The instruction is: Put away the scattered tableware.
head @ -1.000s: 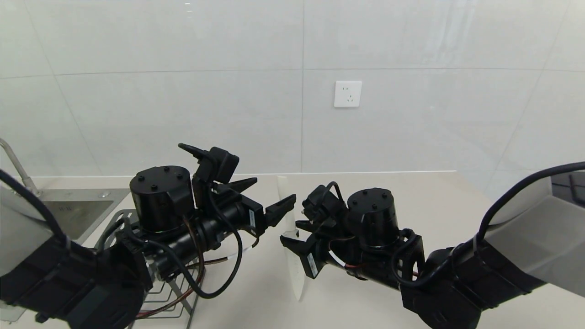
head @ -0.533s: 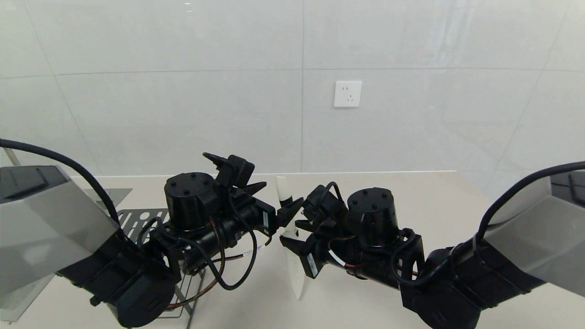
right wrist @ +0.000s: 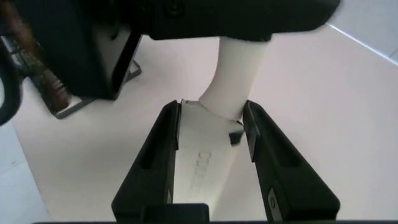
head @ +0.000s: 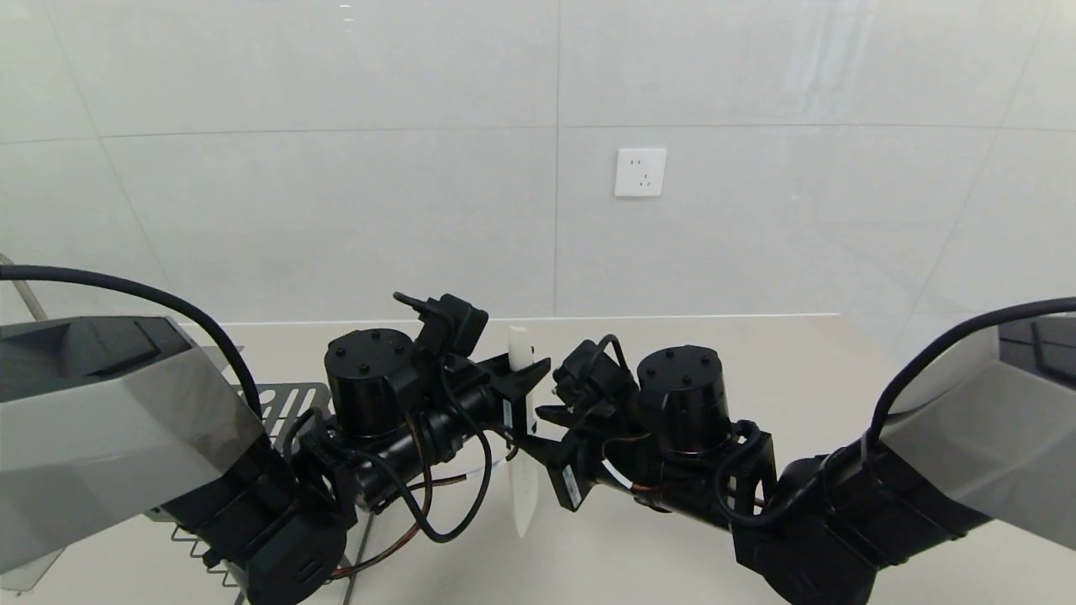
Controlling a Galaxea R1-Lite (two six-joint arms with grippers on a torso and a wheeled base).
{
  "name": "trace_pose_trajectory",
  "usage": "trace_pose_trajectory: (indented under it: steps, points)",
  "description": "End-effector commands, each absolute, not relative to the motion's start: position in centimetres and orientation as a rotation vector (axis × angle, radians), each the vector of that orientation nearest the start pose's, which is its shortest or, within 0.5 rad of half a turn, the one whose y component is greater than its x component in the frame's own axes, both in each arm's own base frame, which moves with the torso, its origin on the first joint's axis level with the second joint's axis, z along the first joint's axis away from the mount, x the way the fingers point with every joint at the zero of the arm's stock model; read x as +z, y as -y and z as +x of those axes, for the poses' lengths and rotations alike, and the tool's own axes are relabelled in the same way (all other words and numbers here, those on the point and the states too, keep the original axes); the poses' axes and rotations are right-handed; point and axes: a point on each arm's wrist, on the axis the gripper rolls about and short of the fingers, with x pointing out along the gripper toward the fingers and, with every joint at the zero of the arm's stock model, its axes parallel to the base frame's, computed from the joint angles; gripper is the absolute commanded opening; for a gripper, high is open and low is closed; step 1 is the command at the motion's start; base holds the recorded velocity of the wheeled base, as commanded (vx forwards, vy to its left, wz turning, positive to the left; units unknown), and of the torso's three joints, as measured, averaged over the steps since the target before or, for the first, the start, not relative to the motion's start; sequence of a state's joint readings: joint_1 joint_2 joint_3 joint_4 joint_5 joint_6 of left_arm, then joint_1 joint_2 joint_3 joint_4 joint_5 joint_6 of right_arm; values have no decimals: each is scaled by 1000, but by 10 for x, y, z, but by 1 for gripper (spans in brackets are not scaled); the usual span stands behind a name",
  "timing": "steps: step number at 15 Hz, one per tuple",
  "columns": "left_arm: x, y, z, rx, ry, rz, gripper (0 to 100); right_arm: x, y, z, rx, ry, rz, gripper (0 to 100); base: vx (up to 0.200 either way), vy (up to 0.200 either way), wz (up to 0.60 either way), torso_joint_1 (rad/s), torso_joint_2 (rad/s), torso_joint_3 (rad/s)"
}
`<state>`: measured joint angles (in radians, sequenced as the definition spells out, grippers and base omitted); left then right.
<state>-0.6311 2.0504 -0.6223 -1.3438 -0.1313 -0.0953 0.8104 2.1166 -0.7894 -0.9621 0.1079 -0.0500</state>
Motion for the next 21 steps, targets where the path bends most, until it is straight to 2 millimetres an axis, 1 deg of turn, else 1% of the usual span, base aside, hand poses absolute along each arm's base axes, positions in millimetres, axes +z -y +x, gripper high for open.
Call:
trace_pose_trajectory:
  steps: [1,2,6,8,11,12,13,14,15,17,18,19,20,21]
  points:
    - [96,208,268,-779,-117,-71,0,68,-266,252,916,-336,-176,0,0,0,0,0,0,0]
    - [96,209,268,-780,-116,-69,0,68,-266,253,921,-336,-176,100,0,0,0,0,0,0]
    - [99,208,269,-779,-92,-76,0,66,-262,250,942,-326,-194,100,0,0,0,0,0,0]
    - [101,208,269,-780,-77,-80,0,76,-251,246,926,-304,-180,100,0,0,0,0,0,0]
    - [104,208,268,-782,-57,-85,0,106,-200,234,839,-270,-155,100,0,0,0,0,0,0]
    - [108,208,267,-784,-46,-90,0,118,-177,225,798,-249,-141,100,0,0,0,0,0,0]
    - [114,207,265,-785,-27,-94,0,128,-153,213,757,-227,-131,100,0,0,0,0,0,0]
    - [117,206,264,-786,-18,-97,0,134,-142,205,738,-208,-124,100,0,0,0,0,0,0]
    - [129,204,261,-787,15,-107,0,150,-113,182,687,-142,-105,100,0,0,0,0,0,0]
    - [147,198,254,-786,65,-121,0,174,-75,147,597,10,-86,100,0,0,0,0,0,0]
    - [153,196,251,-784,85,-126,0,180,-61,131,552,77,-103,100,0,0,0,0,0,0]
    - [164,191,242,-788,113,-134,0,183,-44,110,495,150,-127,100,0,0,0,0,0,0]
    - [168,189,236,-796,122,-137,0,182,-38,100,485,178,-133,100,0,0,0,0,0,0]
    - [175,183,220,-813,131,-144,0,181,-28,82,454,239,-146,100,0,0,0,0,0,0]
